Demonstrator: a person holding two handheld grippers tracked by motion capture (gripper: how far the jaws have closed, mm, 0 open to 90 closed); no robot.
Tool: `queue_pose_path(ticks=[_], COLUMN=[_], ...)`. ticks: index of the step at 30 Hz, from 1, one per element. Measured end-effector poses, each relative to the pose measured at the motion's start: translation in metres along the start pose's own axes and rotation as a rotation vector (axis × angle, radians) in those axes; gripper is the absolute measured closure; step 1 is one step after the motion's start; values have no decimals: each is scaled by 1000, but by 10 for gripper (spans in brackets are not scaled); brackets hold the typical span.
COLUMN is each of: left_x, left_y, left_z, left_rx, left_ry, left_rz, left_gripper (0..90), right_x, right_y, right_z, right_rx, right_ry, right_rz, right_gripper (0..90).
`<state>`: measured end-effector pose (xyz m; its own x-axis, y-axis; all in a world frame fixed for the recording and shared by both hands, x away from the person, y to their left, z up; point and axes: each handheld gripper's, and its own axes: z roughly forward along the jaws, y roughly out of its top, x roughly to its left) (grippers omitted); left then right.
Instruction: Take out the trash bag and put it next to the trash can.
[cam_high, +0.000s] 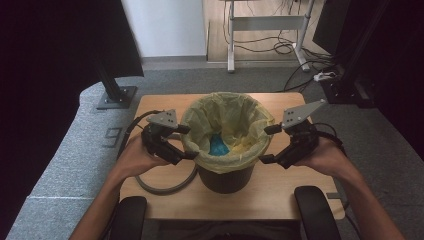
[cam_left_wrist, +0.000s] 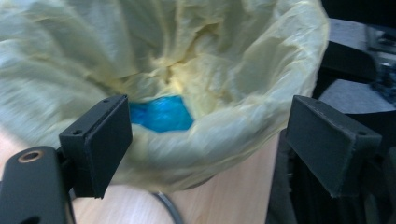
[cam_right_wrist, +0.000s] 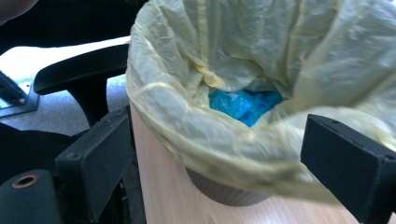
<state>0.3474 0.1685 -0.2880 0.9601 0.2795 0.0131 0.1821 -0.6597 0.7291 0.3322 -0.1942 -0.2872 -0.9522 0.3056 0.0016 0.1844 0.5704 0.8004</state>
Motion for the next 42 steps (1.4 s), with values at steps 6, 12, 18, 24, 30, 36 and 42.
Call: queue_pose_path(ticks=[6, 12, 18, 24, 30, 36, 42], left_x=[-4, -6, -7, -4, -3, -8, -2], left_y=[6, 9, 9, 13, 17, 26, 32], left_z=[13, 13, 8, 1, 0, 5, 13], left_rx=[31, 31, 33, -7, -22, -21, -6], left_ry=[-6, -48, -126, -178, -168, -161, -127], left_rz=[33, 52, 46, 6, -8, 10, -29], left_gripper=[153, 239, 527, 798, 795, 420, 553], right_x=[3, 6, 6, 6, 8, 1, -8], right_y=[8, 10, 11, 22, 30, 36, 46], right_z=[14, 26, 32, 23, 23, 23, 22], right_rx=[2, 38, 85, 87, 90, 40, -4], right_ry=[32, 51, 88, 118, 126, 84, 54], right_rz=[-25, -43, -78, -92, -114, -89, -70], right_gripper=[96, 184, 501, 745, 862, 873, 873])
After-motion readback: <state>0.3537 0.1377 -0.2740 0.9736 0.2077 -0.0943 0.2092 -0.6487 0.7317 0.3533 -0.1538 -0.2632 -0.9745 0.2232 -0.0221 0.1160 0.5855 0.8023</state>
